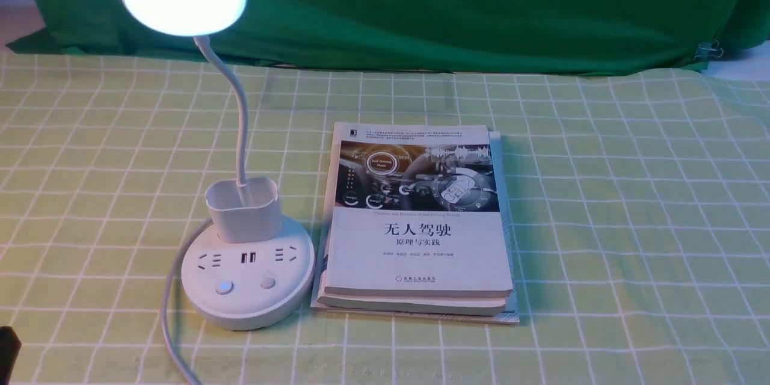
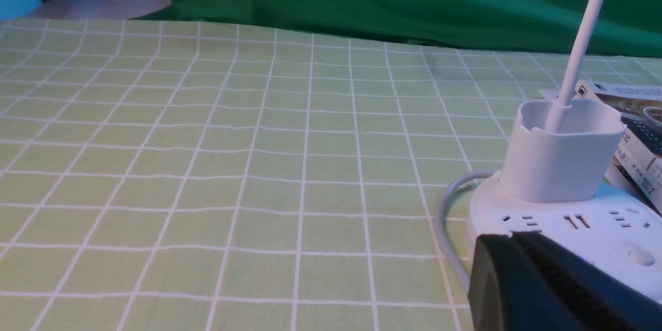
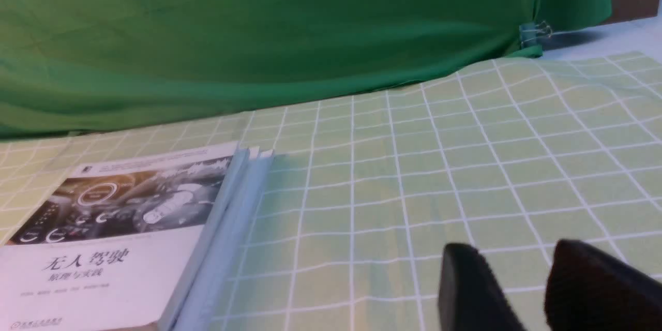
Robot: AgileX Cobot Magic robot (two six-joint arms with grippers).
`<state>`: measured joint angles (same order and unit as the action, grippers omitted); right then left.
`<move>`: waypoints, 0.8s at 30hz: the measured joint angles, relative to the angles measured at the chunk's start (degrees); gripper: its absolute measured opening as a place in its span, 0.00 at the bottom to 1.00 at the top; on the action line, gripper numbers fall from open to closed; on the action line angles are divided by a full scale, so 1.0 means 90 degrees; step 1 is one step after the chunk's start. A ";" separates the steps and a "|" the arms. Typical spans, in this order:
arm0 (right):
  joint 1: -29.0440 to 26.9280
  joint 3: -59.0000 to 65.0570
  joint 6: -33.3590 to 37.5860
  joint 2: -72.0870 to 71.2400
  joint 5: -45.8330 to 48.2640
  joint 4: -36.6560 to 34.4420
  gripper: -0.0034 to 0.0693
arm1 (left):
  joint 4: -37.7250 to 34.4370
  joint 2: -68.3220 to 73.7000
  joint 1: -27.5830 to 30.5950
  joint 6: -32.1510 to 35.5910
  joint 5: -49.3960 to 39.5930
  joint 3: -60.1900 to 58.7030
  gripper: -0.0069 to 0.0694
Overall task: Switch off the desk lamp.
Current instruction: Use the left arm to press the button switch on the lamp holder
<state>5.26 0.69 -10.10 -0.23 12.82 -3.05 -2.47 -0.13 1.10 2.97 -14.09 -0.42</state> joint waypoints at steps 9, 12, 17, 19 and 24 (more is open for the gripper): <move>0.0000 0.0000 0.0000 0.0000 -0.0003 0.0000 0.37 | 0.0000 0.0000 0.0000 0.0000 0.0000 0.0000 0.09; 0.0000 0.0000 0.0000 0.0000 -0.0003 0.0000 0.37 | 0.0002 0.0000 0.0000 0.0000 0.0000 0.0000 0.09; 0.0000 0.0000 0.0000 0.0000 -0.0003 0.0000 0.37 | 0.0022 0.0000 0.0000 0.0000 0.0009 0.0000 0.09; 0.0000 0.0000 0.0000 0.0000 -0.0003 0.0000 0.37 | 0.0001 0.0000 0.0000 -0.0036 0.0144 0.0000 0.09; 0.0000 0.0000 0.0000 0.0000 -0.0003 0.0000 0.37 | -0.1286 0.0000 0.0000 -0.0910 0.1026 0.0000 0.09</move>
<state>5.26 0.69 -10.10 -0.23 12.80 -3.05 -14.04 -0.13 1.10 -5.23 -4.85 -0.42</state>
